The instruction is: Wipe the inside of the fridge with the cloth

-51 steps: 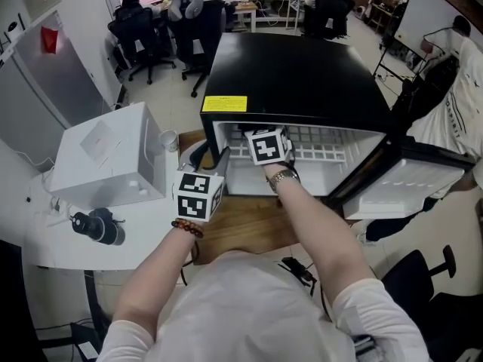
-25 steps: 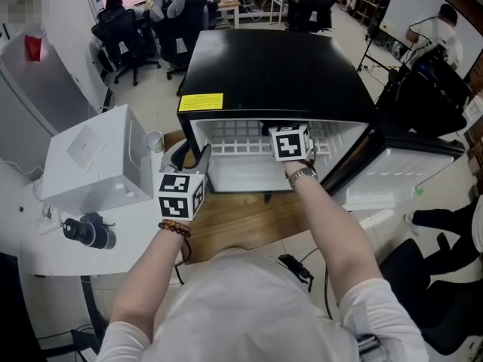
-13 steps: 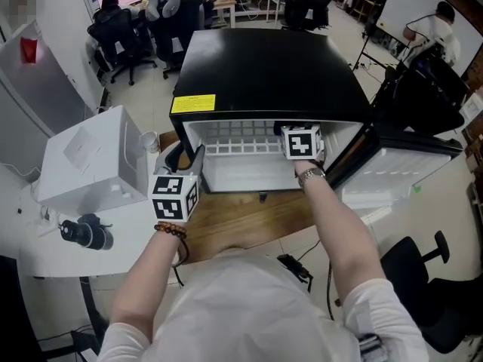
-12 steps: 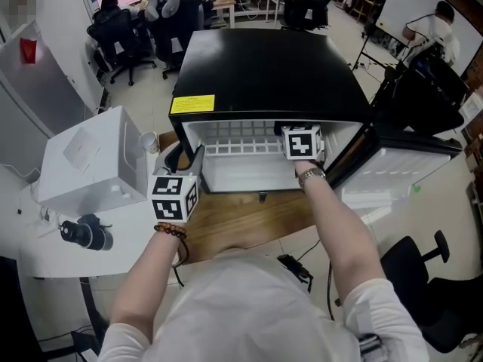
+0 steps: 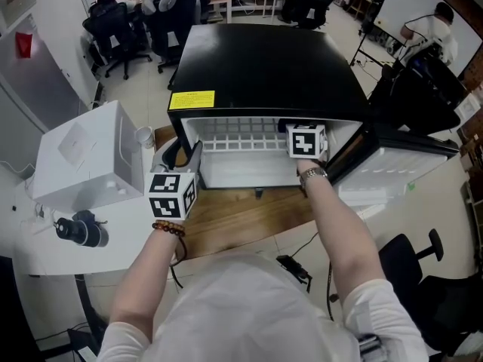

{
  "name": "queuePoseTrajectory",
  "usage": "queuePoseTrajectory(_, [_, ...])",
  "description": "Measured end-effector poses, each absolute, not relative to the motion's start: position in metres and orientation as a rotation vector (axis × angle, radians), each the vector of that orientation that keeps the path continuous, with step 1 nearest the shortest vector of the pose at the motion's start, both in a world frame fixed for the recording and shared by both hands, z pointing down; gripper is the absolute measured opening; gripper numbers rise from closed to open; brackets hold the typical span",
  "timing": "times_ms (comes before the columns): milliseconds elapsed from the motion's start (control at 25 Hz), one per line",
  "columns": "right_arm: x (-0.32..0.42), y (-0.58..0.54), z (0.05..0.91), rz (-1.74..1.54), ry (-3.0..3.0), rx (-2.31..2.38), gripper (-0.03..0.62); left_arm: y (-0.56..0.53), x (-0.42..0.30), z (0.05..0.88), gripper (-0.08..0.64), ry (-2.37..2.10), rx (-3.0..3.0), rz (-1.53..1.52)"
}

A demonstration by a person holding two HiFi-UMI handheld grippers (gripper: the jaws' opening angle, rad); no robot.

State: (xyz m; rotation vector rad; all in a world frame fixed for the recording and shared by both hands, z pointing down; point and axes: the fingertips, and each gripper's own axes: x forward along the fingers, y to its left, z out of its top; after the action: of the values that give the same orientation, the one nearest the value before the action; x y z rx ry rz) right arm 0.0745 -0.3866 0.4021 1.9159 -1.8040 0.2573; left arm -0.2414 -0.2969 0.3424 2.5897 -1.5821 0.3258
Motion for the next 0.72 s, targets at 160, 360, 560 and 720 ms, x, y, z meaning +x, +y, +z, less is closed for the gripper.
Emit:
queuePoseTrajectory(160, [0.07,-0.385,0.393,0.228,-1.841,1.931,0.118,-0.297,-0.241,0.343,0.179,-1.575,2.589,0.322])
queuePoseTrajectory(360, [0.03,-0.379,0.362,0.173,-2.037,1.909,0.118,-0.297,-0.241,0.343,0.179,-1.562,2.6,0.315])
queuePoseTrajectory(560, [-0.032,-0.363,0.344,0.159,-2.203,1.822,0.118,-0.296,-0.241,0.343,0.179,-1.537,2.614,0.326])
queuePoseTrajectory(720, [-0.087,-0.354,0.336,0.174,-2.329,1.738,0.118,-0.296,-0.241,0.343,0.177,-1.521,2.632,0.34])
